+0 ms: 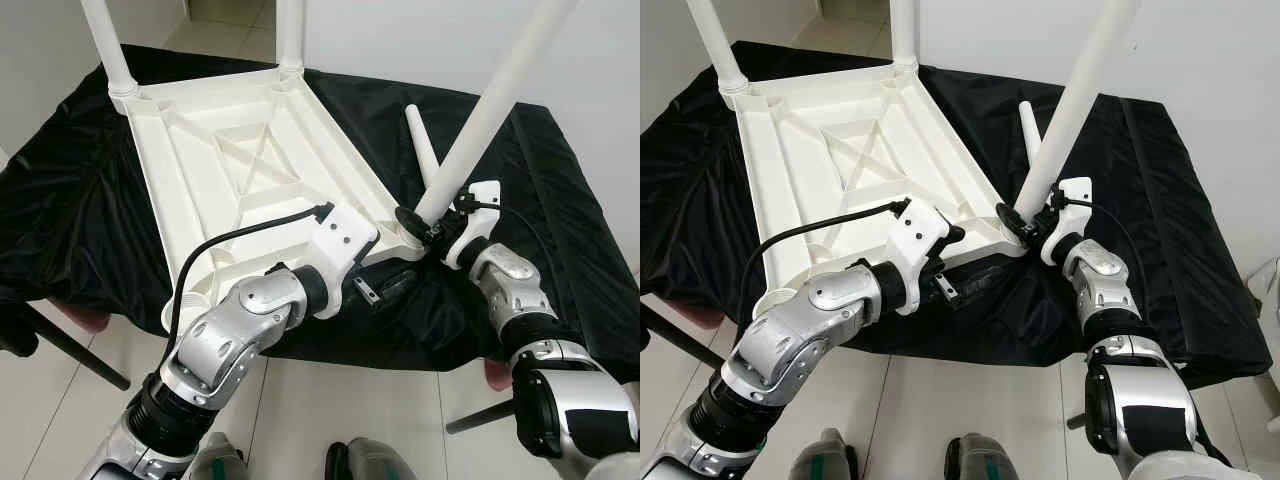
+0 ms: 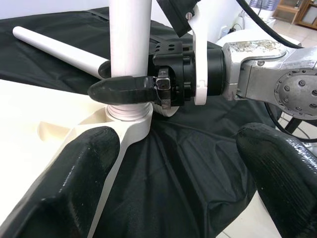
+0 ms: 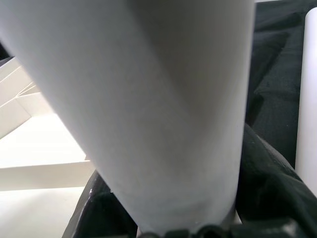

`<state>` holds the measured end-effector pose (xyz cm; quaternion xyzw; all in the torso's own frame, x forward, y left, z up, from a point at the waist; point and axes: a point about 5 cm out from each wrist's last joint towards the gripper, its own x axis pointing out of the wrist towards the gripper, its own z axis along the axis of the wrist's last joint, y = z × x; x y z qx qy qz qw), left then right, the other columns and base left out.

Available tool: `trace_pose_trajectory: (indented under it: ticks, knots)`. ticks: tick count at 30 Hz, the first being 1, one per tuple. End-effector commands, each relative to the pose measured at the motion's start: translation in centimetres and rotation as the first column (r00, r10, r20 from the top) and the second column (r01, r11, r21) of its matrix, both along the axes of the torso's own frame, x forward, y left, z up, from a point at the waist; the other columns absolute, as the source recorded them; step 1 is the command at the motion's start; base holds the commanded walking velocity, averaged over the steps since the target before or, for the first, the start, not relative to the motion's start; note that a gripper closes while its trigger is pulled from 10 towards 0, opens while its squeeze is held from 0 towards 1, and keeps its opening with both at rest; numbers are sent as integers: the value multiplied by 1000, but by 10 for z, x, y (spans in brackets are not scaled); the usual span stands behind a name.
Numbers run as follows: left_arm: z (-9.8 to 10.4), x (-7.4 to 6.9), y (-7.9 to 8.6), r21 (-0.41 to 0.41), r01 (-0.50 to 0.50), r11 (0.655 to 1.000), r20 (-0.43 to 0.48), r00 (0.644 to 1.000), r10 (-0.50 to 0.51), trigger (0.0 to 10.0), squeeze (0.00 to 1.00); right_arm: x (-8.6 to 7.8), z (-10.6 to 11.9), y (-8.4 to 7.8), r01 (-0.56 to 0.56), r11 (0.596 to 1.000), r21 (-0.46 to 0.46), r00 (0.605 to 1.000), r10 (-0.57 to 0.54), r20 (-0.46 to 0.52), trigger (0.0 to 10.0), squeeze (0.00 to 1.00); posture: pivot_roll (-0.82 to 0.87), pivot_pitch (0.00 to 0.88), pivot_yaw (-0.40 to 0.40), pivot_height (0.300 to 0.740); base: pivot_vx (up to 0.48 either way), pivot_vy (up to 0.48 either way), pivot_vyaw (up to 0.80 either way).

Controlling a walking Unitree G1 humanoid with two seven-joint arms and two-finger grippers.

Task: Building children table

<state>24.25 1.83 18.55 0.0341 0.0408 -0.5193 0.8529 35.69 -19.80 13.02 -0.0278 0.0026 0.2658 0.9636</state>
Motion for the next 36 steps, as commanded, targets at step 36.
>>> trace_pose_trajectory:
  ticks: [36]
  knots:
    - [-2, -4, -2, 4, 30, 1000, -21, 999, -30, 10000, 0, -37, 13, 40, 783, 616, 86, 621, -782, -52, 10000, 0, -53, 46, -36, 740, 0, 0, 0]
